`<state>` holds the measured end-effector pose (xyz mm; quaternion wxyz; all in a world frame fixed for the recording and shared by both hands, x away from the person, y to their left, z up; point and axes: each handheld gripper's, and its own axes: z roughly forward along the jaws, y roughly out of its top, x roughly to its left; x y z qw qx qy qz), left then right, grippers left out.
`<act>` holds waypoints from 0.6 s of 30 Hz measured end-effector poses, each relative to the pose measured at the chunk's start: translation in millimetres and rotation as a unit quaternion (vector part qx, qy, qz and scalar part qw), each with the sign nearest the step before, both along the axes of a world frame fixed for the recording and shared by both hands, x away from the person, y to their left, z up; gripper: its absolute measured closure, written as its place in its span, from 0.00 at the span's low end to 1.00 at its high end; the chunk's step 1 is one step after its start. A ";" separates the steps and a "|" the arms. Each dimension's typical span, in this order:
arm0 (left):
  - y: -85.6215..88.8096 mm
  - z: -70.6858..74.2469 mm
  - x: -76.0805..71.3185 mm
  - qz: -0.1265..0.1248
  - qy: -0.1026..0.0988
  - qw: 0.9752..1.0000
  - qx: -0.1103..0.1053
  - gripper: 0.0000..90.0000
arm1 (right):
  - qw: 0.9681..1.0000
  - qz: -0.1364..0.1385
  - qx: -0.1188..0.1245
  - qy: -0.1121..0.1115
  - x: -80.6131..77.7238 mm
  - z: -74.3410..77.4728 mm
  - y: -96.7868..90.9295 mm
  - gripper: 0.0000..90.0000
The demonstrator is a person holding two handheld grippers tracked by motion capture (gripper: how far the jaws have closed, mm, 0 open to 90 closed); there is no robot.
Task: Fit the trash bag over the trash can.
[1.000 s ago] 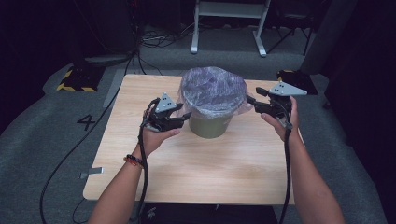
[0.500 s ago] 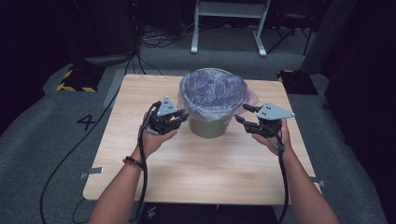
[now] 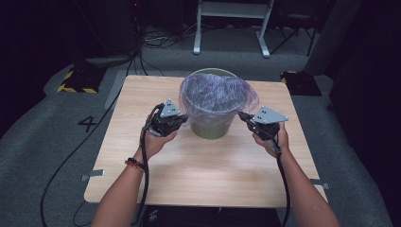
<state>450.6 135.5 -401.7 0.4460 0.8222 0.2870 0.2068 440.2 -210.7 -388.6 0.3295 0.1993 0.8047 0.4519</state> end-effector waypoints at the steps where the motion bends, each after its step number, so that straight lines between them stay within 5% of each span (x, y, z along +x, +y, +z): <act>1: 0.6 -2.2 1.5 0.003 0.003 1.000 0.001 1.00 | 1.000 -0.001 -0.004 0.005 1.2 -3.2 0.7 1.00; 5: 6.2 -9.2 7.8 0.025 0.011 1.000 -0.005 0.98 | 0.999 -0.008 -0.011 0.030 8.9 -14.9 0.6 1.00; 8: 11.2 -7.0 6.6 0.028 0.005 0.999 -0.030 0.59 | 0.999 -0.016 -0.015 0.043 14.8 -20.2 -0.3 1.00; 12: 14.8 2.6 -6.7 0.020 -0.032 0.998 -0.043 0.28 | 0.999 -0.021 -0.006 0.041 15.8 -19.0 -4.2 1.00; 18: 21.6 12.0 -13.5 0.022 -0.045 0.997 -0.059 0.25 | 1.000 -0.011 0.004 0.008 1.4 -5.9 -10.6 0.81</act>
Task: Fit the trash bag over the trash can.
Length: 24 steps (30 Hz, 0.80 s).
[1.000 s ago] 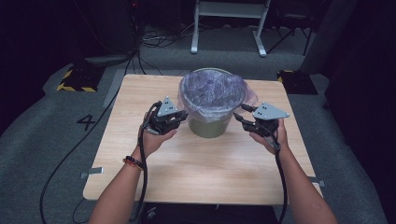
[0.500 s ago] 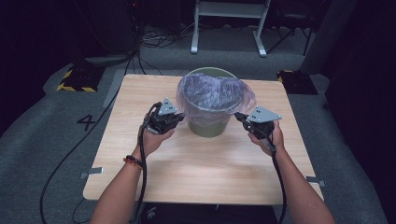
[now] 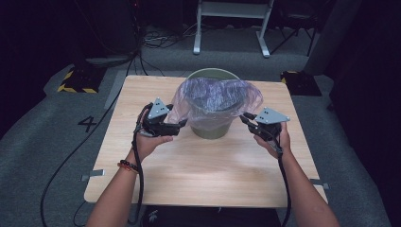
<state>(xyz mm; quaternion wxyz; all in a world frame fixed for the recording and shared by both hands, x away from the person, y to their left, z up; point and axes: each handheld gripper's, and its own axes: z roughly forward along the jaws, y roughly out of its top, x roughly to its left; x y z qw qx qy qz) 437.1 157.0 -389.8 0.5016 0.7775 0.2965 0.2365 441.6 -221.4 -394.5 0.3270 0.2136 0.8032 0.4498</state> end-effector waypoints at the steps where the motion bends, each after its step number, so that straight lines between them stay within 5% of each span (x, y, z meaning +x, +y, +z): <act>1: 0.4 1.8 -1.0 0.001 -0.004 1.000 0.000 0.25 | 1.000 0.002 -0.002 -0.003 -2.7 2.0 -0.4 0.78; 5: -5.2 9.7 -15.1 0.003 -0.025 1.000 -0.006 0.26 | 1.000 0.004 -0.008 -0.021 -13.1 7.0 -1.8 0.61; 8: -14.3 9.1 -26.2 0.004 -0.030 1.000 0.009 0.28 | 0.999 0.010 -0.005 -0.035 -21.0 10.5 -4.7 0.55; 13: -9.7 -1.0 -26.9 0.026 -0.008 0.999 -0.019 0.25 | 0.997 0.023 0.005 -0.072 -35.0 21.5 -6.5 0.49; 15: -7.3 -2.7 -24.5 0.027 -0.002 0.999 -0.029 0.25 | 0.995 0.018 -0.015 -0.093 -38.7 25.8 -1.0 0.46; 20: -16.4 1.5 -23.8 0.024 -0.014 1.000 -0.007 0.25 | 0.990 0.033 -0.040 -0.131 -45.4 33.2 15.1 0.48; 24: -24.1 12.1 -21.7 0.029 -0.041 0.999 0.014 0.36 | 0.990 0.043 -0.039 -0.126 -43.5 36.1 22.5 0.52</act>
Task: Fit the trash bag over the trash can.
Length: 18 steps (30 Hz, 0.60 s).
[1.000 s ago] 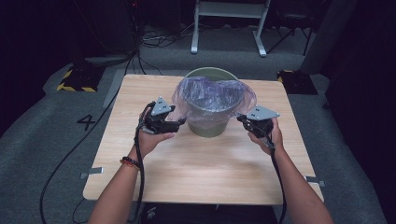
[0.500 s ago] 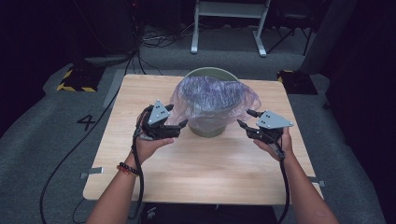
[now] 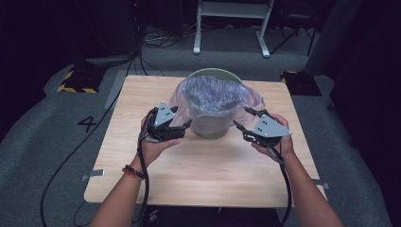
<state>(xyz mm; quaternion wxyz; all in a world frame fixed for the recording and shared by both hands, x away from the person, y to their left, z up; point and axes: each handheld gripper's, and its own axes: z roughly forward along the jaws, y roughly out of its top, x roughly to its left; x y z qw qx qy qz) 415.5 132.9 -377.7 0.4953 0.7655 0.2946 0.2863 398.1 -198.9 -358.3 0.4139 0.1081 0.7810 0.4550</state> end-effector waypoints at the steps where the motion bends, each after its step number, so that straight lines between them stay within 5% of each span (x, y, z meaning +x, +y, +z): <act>1: -0.9 3.1 0.3 -0.004 -0.005 1.000 -0.001 0.44 | 1.000 0.001 -0.004 -0.001 1.1 1.5 0.8 0.54; 3: -1.6 6.4 0.6 -0.004 -0.012 1.000 0.003 0.50 | 1.000 0.002 -0.005 0.002 1.3 3.0 0.4 0.58; 4: -2.9 11.0 1.5 0.003 -0.022 1.000 0.014 0.62 | 1.000 0.021 -0.002 0.009 1.6 6.8 -4.4 0.63; 9: 0.7 19.0 10.4 0.021 -0.021 0.999 0.015 0.73 | 0.998 0.052 0.036 0.005 -1.7 13.7 -24.1 0.64; 13: 2.4 22.2 17.1 0.025 -0.015 1.000 0.010 0.74 | 0.999 0.002 0.033 -0.030 0.3 14.4 -27.1 0.52; 18: -0.6 24.5 22.9 0.024 -0.013 1.000 0.010 0.78 | 0.999 -0.040 -0.003 -0.036 15.8 4.7 -17.1 0.47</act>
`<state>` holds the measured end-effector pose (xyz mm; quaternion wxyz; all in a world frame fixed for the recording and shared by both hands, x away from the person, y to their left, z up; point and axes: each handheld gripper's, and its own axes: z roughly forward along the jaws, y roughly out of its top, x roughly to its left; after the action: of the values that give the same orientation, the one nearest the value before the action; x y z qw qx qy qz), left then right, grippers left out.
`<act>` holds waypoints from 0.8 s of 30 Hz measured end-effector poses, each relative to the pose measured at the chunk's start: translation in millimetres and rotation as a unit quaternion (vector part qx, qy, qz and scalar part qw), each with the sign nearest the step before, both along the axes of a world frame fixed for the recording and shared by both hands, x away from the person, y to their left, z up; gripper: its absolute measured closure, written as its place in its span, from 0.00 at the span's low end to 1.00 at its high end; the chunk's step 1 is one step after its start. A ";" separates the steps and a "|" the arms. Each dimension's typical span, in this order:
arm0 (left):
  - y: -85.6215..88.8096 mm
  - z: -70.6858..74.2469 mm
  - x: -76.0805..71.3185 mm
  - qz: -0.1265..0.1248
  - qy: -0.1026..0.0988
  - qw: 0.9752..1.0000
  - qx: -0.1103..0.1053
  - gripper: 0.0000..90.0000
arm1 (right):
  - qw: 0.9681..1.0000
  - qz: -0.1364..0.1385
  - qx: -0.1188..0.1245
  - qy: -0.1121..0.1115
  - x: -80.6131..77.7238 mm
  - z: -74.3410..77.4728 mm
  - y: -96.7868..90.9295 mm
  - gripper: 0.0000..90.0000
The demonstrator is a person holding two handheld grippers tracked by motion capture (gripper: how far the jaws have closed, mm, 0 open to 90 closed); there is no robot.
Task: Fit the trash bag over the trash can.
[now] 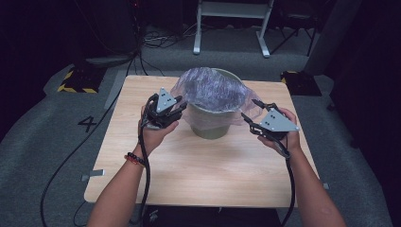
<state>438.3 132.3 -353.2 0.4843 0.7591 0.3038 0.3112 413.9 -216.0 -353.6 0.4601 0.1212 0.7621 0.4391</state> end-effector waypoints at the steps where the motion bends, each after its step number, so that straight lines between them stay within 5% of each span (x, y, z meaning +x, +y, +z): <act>1: -0.6 0.2 1.4 0.000 0.001 1.000 0.000 0.78 | 1.000 -0.008 -0.004 -0.001 2.6 -1.5 1.4 0.47; 4: 0.0 1.6 7.3 -0.002 0.004 1.000 0.000 0.82 | 0.999 -0.036 -0.012 -0.009 13.9 -5.2 4.4 0.52; 7: 2.1 3.9 13.5 -0.002 0.005 1.000 0.008 0.88 | 0.998 -0.057 -0.029 -0.005 26.3 -6.8 4.4 0.72; 11: 5.3 5.3 24.2 -0.003 0.009 1.000 0.017 0.98 | 0.999 -0.044 0.006 0.026 39.0 0.4 -6.4 0.94; 18: 1.9 15.8 42.4 0.000 0.000 1.000 0.030 1.00 | 0.998 -0.039 0.021 0.052 59.8 21.4 -8.7 1.00; 24: 0.4 21.3 65.6 0.008 0.006 1.000 0.027 1.00 | 0.992 -0.068 0.039 0.101 97.7 30.1 -9.8 1.00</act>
<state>503.9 132.8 -331.9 0.4597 0.7709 0.3044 0.3189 511.6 -225.8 -323.5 0.4047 0.2342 0.7770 0.4215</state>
